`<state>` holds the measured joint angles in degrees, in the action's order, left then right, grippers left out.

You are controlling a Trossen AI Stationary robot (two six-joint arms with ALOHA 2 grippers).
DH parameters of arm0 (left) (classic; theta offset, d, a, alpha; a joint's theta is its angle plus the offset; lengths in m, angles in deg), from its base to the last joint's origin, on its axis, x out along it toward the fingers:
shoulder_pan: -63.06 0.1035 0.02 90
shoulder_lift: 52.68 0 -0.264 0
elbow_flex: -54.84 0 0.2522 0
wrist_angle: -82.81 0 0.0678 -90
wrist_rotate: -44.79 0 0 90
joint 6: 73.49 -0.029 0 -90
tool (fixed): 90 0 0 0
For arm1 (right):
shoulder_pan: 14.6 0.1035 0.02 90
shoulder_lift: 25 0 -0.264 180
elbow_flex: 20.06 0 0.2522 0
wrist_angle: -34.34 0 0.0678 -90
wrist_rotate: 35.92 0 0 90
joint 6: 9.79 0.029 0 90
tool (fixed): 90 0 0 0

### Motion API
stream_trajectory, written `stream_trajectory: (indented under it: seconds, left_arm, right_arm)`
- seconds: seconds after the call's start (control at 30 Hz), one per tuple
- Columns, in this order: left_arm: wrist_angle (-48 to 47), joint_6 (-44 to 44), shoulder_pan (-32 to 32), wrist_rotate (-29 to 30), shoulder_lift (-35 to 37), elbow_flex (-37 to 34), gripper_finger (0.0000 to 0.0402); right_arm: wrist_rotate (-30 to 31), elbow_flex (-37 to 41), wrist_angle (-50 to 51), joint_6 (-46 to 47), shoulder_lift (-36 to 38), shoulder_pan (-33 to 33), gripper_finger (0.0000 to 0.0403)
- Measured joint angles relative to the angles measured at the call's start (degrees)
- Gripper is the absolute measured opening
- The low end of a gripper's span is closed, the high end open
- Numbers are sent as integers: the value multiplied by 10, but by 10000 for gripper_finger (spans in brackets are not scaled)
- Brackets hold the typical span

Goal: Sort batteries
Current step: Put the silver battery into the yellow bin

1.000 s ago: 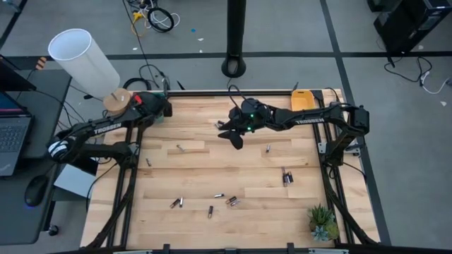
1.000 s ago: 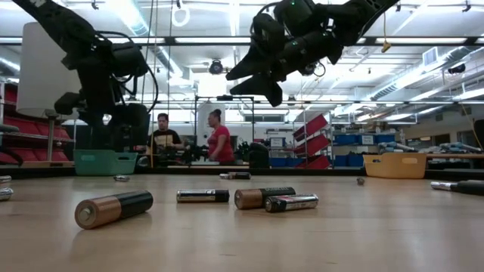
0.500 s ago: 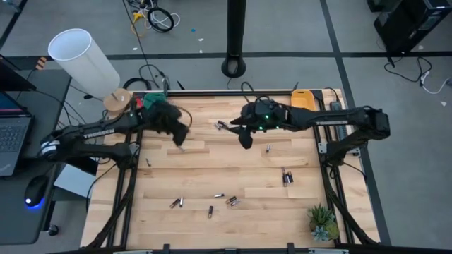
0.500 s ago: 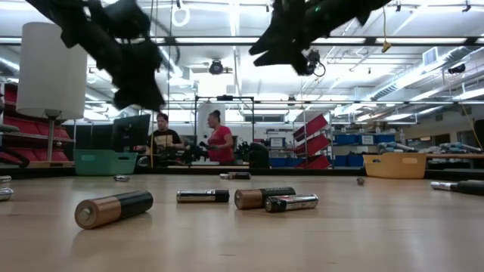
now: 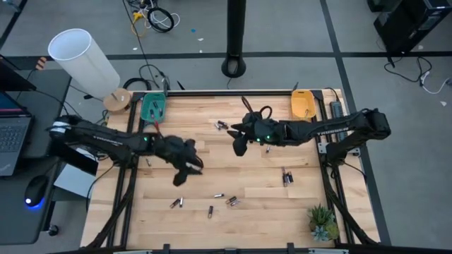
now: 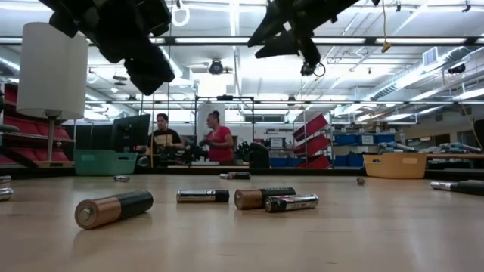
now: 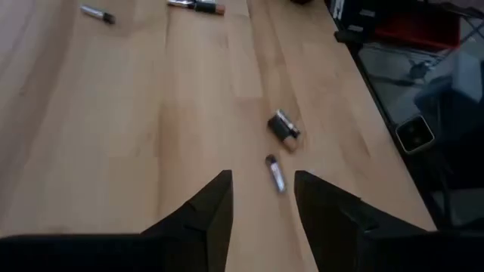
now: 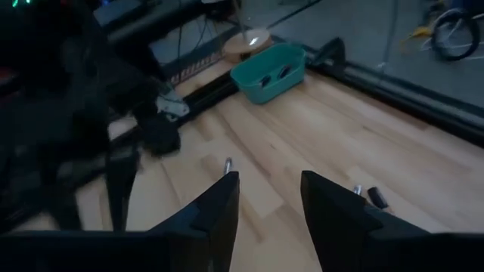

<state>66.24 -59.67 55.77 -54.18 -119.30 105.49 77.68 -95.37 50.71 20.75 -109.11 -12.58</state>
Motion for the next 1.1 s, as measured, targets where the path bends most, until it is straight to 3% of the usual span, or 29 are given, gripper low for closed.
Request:
stream_trajectory:
  seconds: [0.17, 0.4, 0.57, 0.73, 1.1]
  left_arm:
    - [97, 36, -56, 86, -67, 0, 154]
    - [180, 119, -106, 161, -163, 0, 154]
    - [196, 145, -146, 181, -213, 5, 154]
    - [196, 149, -173, 187, -273, 39, 154]
    - [235, 138, -194, 313, -387, 116, 154]
  right_arm:
    - [24, 0, 14, 8, 17, 22, 152]
    - [34, 0, 65, -1, 47, 39, 152]
    - [84, 0, 96, -11, 64, 61, 152]
    - [92, 1, 99, -22, 67, 76, 152]
    - [91, 1, 90, -40, 68, 104, 152]
